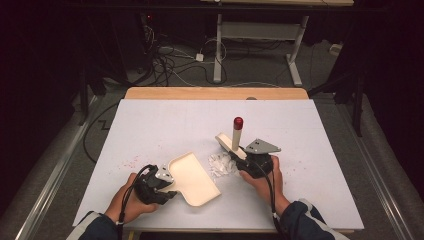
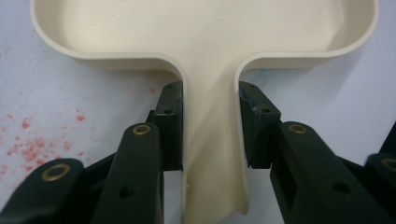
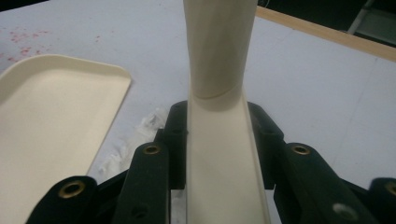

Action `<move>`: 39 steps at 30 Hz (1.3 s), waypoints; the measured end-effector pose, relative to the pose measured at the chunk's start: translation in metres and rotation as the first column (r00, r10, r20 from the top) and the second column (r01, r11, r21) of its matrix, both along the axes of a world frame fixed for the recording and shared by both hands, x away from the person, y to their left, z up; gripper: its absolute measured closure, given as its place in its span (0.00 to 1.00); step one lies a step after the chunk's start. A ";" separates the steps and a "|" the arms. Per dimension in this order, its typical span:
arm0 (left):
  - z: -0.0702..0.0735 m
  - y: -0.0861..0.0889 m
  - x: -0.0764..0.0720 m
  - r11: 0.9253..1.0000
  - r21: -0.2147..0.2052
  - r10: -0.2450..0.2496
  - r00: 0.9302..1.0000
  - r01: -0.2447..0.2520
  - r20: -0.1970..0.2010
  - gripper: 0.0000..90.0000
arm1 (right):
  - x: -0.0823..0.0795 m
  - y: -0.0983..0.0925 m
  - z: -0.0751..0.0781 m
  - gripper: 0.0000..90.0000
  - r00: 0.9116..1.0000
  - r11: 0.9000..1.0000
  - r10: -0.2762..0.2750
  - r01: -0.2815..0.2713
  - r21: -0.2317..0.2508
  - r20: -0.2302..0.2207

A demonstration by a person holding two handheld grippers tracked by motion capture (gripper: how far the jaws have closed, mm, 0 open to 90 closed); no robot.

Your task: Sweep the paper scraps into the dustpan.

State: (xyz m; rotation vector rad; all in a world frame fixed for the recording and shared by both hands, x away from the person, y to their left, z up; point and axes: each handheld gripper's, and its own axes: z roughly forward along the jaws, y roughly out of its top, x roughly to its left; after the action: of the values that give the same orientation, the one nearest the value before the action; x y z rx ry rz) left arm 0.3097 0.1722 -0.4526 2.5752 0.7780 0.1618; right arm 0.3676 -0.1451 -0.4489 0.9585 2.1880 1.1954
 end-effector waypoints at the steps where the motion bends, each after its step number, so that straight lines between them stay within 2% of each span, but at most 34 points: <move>1: 0.000 0.000 0.000 1.000 0.001 0.000 1.000 0.000 -0.001 0.71 | 0.000 0.001 0.000 0.75 1.000 1.000 0.007 -0.007 0.002 -0.002; 3: -0.001 -0.002 0.001 1.000 0.001 0.001 1.000 -0.001 -0.004 0.71 | -0.002 0.003 0.000 0.74 1.000 1.000 0.017 -0.017 -0.004 0.000; 7: -0.002 -0.005 0.001 1.000 -0.003 0.007 1.000 -0.007 -0.007 0.71 | -0.006 0.009 0.000 0.75 0.999 0.999 0.031 -0.030 0.021 -0.016; 10: -0.003 -0.008 0.001 1.000 -0.004 0.015 1.000 -0.015 -0.013 0.71 | -0.009 0.013 -0.001 0.75 0.999 0.999 0.041 -0.041 0.008 -0.006; 15: -0.005 -0.016 0.001 0.999 -0.004 0.032 0.999 -0.032 -0.017 0.71 | -0.011 0.019 -0.001 0.75 0.999 0.999 0.037 -0.037 0.018 -0.011; 26: -0.005 -0.034 0.004 0.999 -0.016 0.039 0.999 -0.039 -0.020 0.71 | -0.023 0.040 -0.001 0.75 0.995 0.994 0.102 -0.102 0.031 -0.010; 34: -0.006 -0.036 0.003 0.999 -0.017 0.047 0.999 -0.047 -0.020 0.71 | -0.032 0.052 0.001 0.75 0.989 0.988 0.146 -0.145 0.049 -0.015; 39: -0.006 -0.036 0.004 0.999 -0.018 0.045 0.999 -0.046 -0.022 0.71 | -0.037 0.057 0.005 0.75 0.987 0.987 0.162 -0.162 0.020 0.021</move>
State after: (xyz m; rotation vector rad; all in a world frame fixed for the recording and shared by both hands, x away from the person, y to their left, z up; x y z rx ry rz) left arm 0.3132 0.1363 -0.4589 2.5470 0.8425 0.1401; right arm 0.3307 -0.0884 -0.4444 0.7859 2.2774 1.2984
